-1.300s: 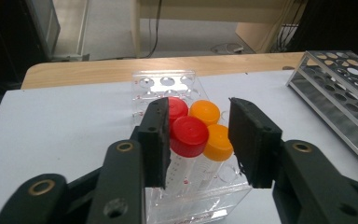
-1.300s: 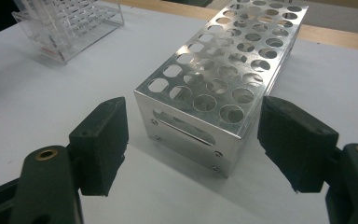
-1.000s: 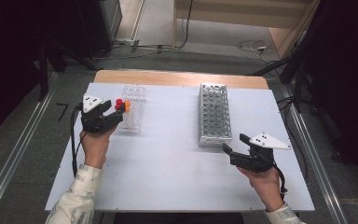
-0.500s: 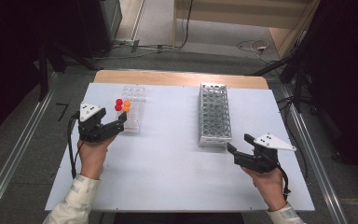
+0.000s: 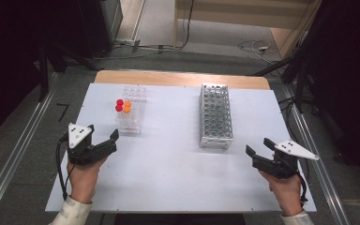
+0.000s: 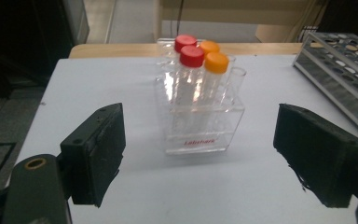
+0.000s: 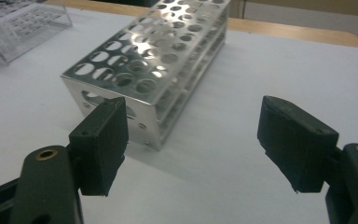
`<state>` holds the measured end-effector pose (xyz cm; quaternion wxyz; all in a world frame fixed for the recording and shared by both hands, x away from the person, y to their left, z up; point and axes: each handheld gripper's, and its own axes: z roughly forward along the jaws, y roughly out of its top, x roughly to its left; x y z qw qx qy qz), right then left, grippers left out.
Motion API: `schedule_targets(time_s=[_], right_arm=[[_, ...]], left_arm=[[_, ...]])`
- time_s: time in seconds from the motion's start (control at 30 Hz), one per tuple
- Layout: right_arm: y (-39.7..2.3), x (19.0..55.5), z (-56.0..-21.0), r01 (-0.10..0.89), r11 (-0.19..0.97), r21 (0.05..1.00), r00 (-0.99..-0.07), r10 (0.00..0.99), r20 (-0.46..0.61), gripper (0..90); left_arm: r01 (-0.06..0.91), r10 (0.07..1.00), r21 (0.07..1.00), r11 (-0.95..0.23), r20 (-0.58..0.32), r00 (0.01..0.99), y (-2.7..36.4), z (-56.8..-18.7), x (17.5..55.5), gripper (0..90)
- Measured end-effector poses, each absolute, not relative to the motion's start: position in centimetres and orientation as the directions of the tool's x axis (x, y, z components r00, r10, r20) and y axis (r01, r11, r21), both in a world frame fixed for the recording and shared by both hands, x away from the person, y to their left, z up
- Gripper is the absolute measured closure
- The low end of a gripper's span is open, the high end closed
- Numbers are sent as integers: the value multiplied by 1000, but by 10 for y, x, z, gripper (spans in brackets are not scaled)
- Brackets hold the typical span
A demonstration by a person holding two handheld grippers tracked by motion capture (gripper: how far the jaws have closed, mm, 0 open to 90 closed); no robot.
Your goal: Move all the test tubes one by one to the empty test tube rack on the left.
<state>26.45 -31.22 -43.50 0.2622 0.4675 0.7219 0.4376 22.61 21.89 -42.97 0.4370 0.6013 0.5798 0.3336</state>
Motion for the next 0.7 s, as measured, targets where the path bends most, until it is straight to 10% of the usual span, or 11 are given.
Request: schedule_targets(time_s=[0.7], right_arm=[[-376, 257, -468, 527, 91, 845, -218, 975, 31, 224]], left_arm=[[484, 996, 870, 93, -89, -31, 258, -479, 206, 158]])
